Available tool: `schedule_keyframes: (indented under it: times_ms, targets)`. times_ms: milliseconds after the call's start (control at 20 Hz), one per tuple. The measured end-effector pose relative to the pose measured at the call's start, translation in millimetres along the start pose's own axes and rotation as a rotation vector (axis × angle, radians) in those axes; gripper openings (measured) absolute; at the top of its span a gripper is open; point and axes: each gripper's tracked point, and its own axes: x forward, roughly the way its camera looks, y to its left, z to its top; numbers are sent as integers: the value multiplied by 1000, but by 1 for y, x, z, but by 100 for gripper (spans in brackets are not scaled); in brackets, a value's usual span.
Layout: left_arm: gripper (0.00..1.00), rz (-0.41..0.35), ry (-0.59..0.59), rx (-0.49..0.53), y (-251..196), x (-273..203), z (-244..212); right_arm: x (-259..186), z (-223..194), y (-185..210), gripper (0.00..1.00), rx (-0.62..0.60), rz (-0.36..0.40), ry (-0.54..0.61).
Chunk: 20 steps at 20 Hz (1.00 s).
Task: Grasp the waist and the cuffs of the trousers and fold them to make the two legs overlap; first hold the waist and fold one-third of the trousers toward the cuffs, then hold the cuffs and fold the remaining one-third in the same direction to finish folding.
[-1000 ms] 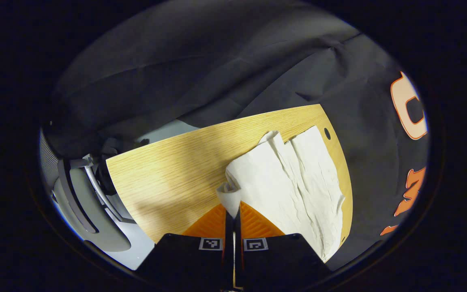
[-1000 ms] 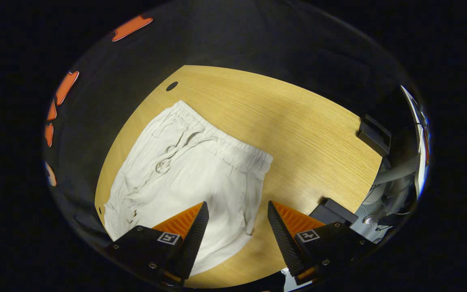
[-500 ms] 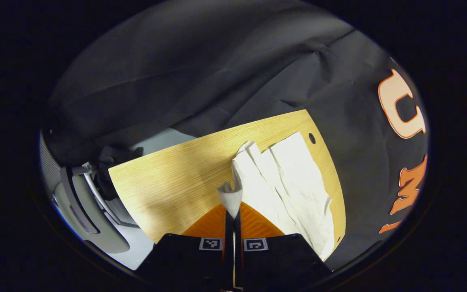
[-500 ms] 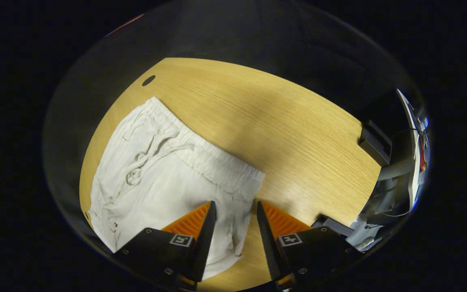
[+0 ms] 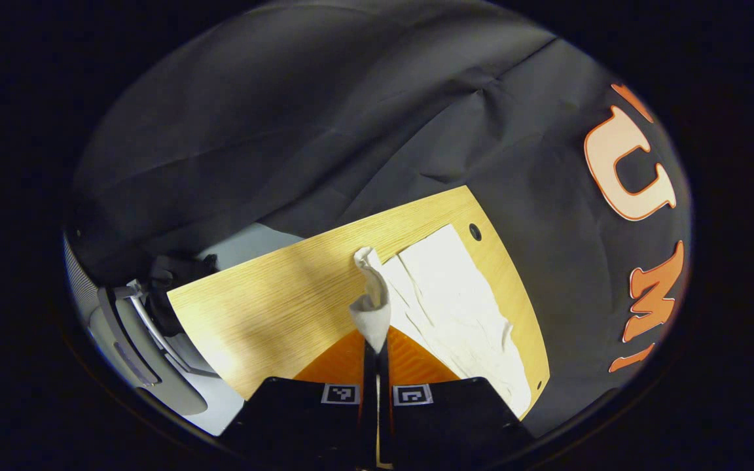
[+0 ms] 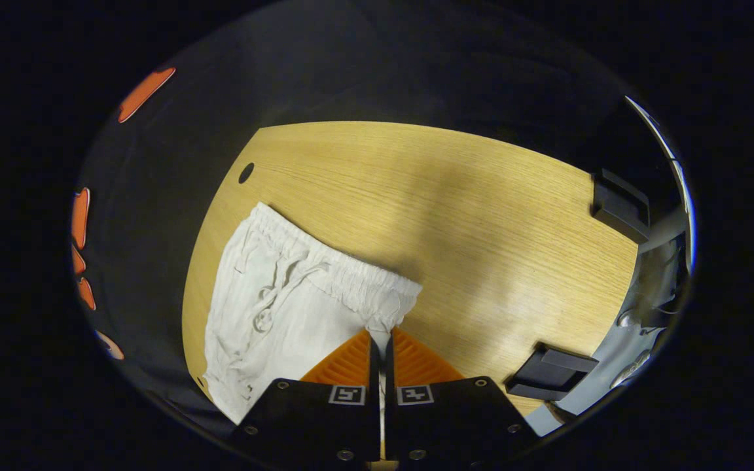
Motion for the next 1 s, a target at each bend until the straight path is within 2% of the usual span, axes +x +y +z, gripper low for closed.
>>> schedule_keyframes:
  times_ms: [250,450,750,1000]
  targets:
    - [6,-12,-22,46,-28,-2,15,-18,22,36,4,-5,99,-12]
    - [6,-13,-27,73,-45,8,31,-21,37,60,3,-2,138,-13]
    - [5,-38,34,136,-75,39,50,-27,50,102,4,21,200,-49]
    - [5,-46,98,194,-94,67,63,-26,70,129,3,17,187,-76]
